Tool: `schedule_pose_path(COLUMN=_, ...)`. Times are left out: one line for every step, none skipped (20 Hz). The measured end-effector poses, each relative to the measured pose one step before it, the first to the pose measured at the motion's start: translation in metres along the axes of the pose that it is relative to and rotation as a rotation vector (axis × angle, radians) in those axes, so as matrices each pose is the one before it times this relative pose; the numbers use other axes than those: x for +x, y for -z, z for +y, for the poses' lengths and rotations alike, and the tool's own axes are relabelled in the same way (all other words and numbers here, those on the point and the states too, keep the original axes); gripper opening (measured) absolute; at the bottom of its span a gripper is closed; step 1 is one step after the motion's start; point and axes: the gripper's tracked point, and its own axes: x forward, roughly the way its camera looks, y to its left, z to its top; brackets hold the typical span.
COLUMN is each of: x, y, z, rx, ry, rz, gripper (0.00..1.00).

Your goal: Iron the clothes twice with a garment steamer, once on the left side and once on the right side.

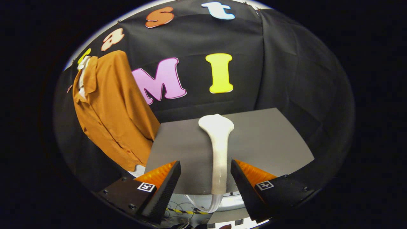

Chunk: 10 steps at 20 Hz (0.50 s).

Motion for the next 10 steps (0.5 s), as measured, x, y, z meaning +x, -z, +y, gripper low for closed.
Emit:
schedule_pose_path(x=0.01252, y=0.00323, z=-0.00456, rx=0.01652, ry=-0.00247, rz=0.03012, gripper=0.99)
schedule_pose_path(x=0.00981, y=0.00254, z=-0.00581, rx=0.00993, ry=-0.00455, rz=0.02995, gripper=0.99)
schedule_pose_path(x=0.01001, y=0.00207, z=-0.00367, rx=0.00902, ry=-0.00191, rz=0.02576, gripper=0.99)
schedule_pose_path(x=0.00773, y=0.00267, z=-0.00408, rx=0.00716, ry=-0.0045, rz=0.02103, gripper=0.99)
schedule_pose_path(x=0.00595, y=0.00114, z=-0.00255, rx=0.01022, ry=-0.01232, rz=0.02521, gripper=0.99)
schedule_pose_path(x=0.00654, y=0.00184, z=-0.00168, rx=0.0117, ry=-0.0078, rz=0.02095, gripper=0.98)
schedule_pose_path(x=0.00626, y=0.00166, z=-0.00382, rx=0.00531, ry=0.0011, rz=0.01797, gripper=0.88)
schedule_pose_path(x=0.00369, y=0.0015, z=-0.00124, rx=0.00099, ry=-0.00443, rz=0.01896, gripper=0.8)
schedule_pose_path(x=0.0035, y=0.00347, z=0.00086, rx=-0.00211, ry=-0.00889, rz=0.02053, gripper=0.73)
schedule_pose_path(x=0.00299, y=0.00445, z=0.00233, rx=-0.00145, ry=-0.01536, rz=0.02307, gripper=0.73)
